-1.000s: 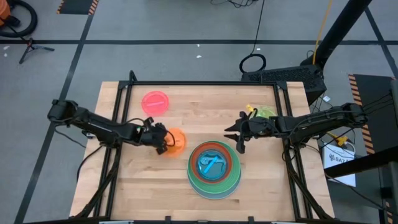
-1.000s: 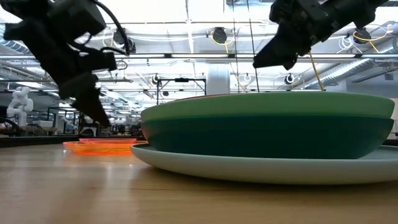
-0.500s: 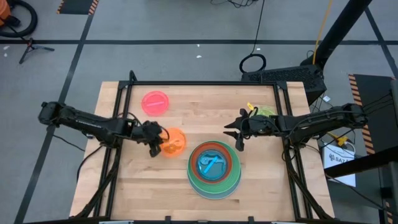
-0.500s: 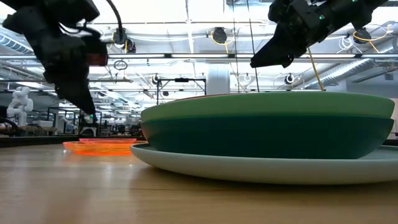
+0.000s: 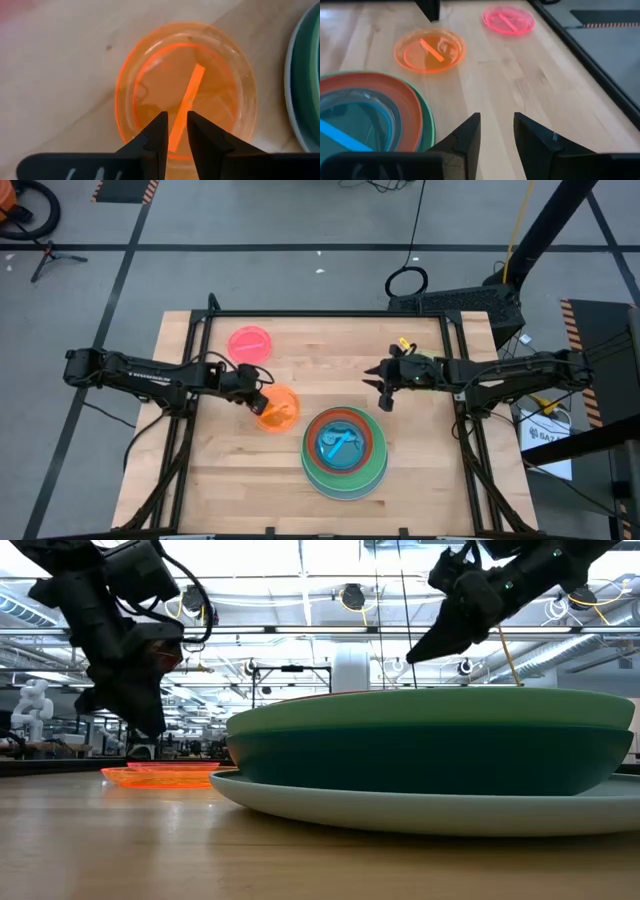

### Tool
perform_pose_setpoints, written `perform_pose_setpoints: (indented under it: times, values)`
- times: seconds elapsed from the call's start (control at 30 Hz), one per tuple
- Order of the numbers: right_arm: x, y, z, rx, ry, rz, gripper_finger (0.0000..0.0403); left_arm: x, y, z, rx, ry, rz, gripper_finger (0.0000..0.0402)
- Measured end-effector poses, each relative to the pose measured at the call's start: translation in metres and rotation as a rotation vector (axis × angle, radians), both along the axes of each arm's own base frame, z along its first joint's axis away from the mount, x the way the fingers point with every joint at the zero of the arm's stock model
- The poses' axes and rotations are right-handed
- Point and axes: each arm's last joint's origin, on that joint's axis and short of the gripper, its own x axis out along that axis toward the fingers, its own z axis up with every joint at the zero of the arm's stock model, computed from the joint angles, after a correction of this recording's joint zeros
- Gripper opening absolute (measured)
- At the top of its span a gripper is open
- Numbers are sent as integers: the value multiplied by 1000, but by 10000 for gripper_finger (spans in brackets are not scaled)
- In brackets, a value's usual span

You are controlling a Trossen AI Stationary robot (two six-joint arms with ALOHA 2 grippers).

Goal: Stack plastic plates
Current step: Stack the orange plate on top of the blue plate

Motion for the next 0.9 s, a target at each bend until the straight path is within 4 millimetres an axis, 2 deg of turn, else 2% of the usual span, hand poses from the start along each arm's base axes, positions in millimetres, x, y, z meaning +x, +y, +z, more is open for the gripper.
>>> perform_pose_setpoints:
  times: [0.17, 0.5, 0.9]
  values:
    - [-1, 0, -2, 3, 24, -1, 109, -4, 0, -3, -47, 47, 58, 104]
    - [-1, 0, -2, -1, 25, 2, 109, -5, 2, -7, -8, 89, 132, 213]
    - [-1, 0, -2, -1, 28, 3, 109, 2, 5, -30, 30, 228, 119, 220]
